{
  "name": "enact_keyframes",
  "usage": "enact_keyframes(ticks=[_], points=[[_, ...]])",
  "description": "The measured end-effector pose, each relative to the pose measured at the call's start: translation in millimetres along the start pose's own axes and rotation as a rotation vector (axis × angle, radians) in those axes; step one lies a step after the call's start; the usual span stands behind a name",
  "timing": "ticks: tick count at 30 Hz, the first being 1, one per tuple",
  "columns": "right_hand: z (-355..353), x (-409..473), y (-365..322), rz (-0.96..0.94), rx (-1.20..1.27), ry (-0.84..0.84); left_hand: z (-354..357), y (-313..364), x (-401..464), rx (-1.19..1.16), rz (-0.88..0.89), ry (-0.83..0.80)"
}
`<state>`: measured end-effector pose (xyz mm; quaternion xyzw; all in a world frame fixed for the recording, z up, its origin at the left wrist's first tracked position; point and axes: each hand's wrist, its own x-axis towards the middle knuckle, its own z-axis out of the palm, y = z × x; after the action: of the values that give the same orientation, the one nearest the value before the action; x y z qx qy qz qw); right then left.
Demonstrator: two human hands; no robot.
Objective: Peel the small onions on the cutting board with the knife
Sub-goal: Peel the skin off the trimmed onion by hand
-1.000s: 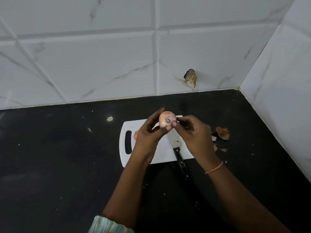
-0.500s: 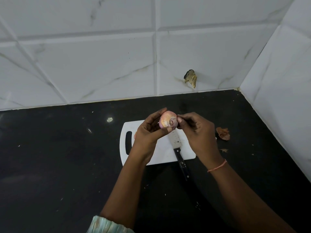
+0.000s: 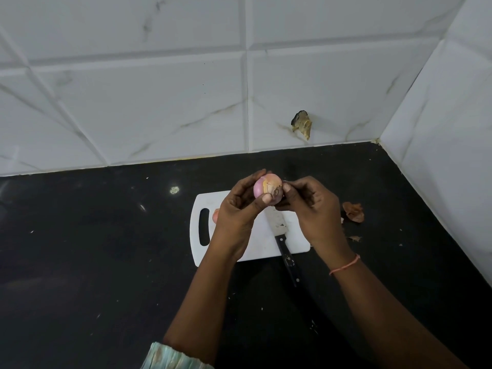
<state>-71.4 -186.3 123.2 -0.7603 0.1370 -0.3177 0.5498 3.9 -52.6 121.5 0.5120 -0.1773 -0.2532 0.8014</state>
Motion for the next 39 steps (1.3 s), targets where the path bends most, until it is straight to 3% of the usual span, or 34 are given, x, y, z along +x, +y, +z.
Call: enact_keyframes(ticks=[7,13,30,36,39], points=[[-1.9,2.3,-7.3,-0.075,-0.101,0.033,-1.0,0.7,-4.2,0.011,-0.024,-0.018],[-8.7,6.2,-16.7,-0.172,-0.152,-0.204,0.0,6.3,-5.1,0.039,-0.078,0.015],[0.4,0.1,-17.3,-0.106,-0.160,0.082,-3.7,9.8,-3.9,-0.114,-0.093,-0.002],[6.4,1.6,-14.4,0.011,-0.062,0.108,9.2,2.7,0.4,-0.320,-0.305,0.076],[8.3,0.8,-14.7,0.002,-0.059,0.095,15.4,0.6,1.8,-0.124,-0.395,0.039]])
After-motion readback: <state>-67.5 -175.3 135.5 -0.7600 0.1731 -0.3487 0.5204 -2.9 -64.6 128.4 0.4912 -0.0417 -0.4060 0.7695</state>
